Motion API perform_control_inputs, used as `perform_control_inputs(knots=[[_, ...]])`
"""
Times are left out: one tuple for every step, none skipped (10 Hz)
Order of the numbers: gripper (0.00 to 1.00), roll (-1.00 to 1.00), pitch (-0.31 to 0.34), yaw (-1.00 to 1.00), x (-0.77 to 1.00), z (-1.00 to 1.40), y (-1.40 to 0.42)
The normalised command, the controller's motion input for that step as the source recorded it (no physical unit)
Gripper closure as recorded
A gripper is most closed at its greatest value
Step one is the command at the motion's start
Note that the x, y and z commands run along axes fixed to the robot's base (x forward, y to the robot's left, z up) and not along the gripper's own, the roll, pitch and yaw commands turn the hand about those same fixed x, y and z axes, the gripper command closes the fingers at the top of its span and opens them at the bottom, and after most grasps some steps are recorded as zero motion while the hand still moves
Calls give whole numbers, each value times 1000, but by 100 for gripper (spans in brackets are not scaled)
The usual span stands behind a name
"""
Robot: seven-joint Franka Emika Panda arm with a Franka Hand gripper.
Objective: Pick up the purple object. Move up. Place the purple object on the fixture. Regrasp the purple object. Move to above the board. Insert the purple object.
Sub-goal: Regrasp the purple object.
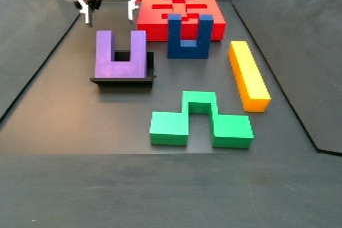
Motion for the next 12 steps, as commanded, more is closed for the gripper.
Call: perform_control_inputs(knots=[[0, -149, -500, 109, 811, -231, 100], [0, -266, -523, 243, 591, -251, 100], [0, -300, -443, 309, 517, -246, 100], [0, -157, -323, 266, 471, -280, 83], [0, 71, -66, 100, 237, -343, 29], [0, 269, 0, 0, 83, -351, 54], [0, 383, 97, 0, 49, -331, 0], [0, 309, 143, -6, 71, -151, 0], [0, 29, 111, -63, 117, 54, -9], [0, 14, 0, 0, 26, 0, 0], [0, 100, 157, 0, 251, 0, 0], [100, 0, 0, 0, 0, 0, 0]])
